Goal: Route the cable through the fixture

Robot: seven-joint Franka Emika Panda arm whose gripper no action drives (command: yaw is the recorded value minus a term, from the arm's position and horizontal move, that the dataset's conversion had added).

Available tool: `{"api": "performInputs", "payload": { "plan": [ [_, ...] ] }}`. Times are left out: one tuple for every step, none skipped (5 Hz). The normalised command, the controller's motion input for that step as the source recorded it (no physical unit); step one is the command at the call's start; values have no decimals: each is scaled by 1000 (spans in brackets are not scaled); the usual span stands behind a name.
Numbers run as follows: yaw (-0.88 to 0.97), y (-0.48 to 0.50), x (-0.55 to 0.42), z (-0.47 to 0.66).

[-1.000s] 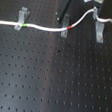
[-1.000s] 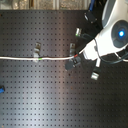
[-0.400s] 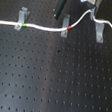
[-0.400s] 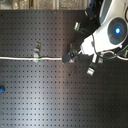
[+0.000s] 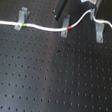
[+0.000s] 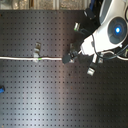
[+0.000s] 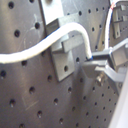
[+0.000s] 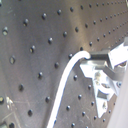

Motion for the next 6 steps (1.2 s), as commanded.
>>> {"api": "performInputs", "payload": {
  "plan": [
    [0, 99, -33, 381],
    [0, 144, 54, 382],
    [0, 182, 38, 418],
    [0, 170, 82, 561],
    [0, 164, 89, 574],
    [0, 160, 128, 604]
  ]
}}
